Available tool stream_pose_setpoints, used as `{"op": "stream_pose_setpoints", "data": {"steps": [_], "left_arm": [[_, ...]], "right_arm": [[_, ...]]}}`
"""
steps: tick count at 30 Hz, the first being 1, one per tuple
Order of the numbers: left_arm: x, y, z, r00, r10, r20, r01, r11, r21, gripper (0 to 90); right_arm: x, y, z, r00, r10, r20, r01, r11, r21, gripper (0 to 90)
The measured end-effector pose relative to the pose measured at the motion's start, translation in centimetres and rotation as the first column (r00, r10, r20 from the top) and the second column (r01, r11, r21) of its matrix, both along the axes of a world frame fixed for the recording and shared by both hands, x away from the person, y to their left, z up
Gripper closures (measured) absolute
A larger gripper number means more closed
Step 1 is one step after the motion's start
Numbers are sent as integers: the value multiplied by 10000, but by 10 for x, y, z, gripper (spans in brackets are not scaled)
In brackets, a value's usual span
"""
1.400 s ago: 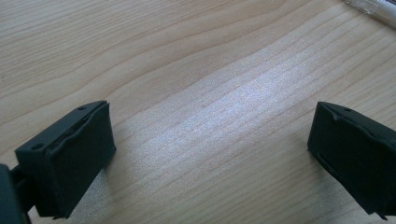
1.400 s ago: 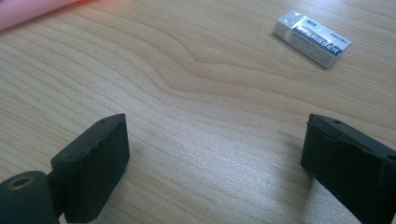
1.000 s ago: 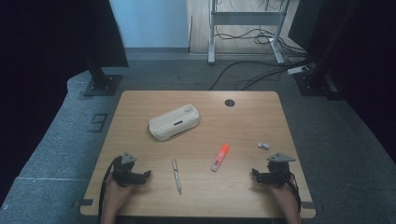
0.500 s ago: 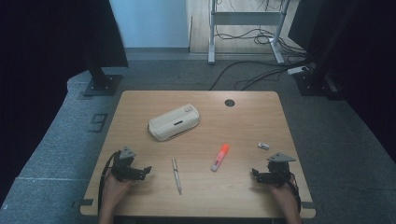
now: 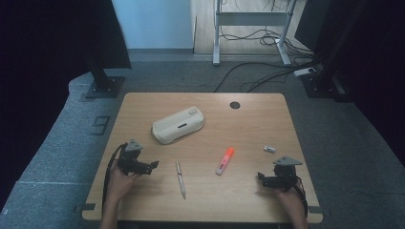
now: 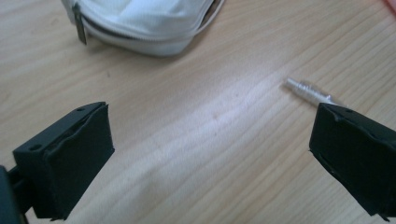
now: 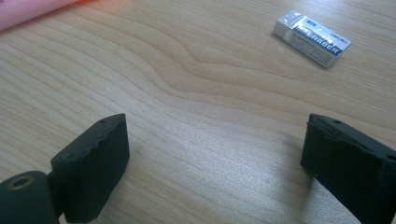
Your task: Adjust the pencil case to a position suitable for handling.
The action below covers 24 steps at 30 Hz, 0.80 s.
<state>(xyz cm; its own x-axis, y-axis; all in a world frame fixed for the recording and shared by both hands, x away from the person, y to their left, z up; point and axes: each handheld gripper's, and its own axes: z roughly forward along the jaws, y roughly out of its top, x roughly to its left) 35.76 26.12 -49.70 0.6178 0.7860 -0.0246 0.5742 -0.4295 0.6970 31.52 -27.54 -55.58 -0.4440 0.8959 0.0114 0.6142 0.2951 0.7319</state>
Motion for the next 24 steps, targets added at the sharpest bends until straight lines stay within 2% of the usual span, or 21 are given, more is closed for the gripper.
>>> {"op": "stream_pose_setpoints", "data": {"steps": [6, 9, 13, 16, 17, 18, 21, 24], "left_arm": [[13, -8, 11, 9997, -236, -20, 236, 9996, -132, 0], [23, -16, 18, 9988, -416, 242, 416, 9991, 24, 0], [29, -21, 21, 9970, -590, 502, 586, 9982, 111, 0], [36, -27, 22, 9963, -772, 390, 764, 9969, 200, 0], [42, -31, 24, 9967, -805, -124, 806, 9967, 109, 0], [45, -33, 24, 9963, -781, -363, 781, 9969, -23, 0], [50, -37, 25, 9961, -754, -449, 761, 9970, 138, 0], [56, -42, 25, 9959, -794, -445, 800, 9967, 127, 0]], "right_arm": [[0, 0, 0, 10000, -2, -1, 2, 10000, 0, 72], [0, 0, 0, 10000, -2, -1, 2, 10000, 0, 72], [0, 0, 0, 10000, -1, -1, 1, 10000, -1, 72], [0, 0, 0, 10000, -1, -2, 1, 10000, 0, 71], [0, 0, 0, 10000, -2, -4, 2, 10000, 0, 72], [0, 0, 0, 10000, -3, -2, 3, 10000, 0, 72], [0, 0, 0, 10000, -2, -1, 2, 10000, 1, 72], [0, 0, 0, 10000, -1, 0, 1, 10000, 0, 72]]}}
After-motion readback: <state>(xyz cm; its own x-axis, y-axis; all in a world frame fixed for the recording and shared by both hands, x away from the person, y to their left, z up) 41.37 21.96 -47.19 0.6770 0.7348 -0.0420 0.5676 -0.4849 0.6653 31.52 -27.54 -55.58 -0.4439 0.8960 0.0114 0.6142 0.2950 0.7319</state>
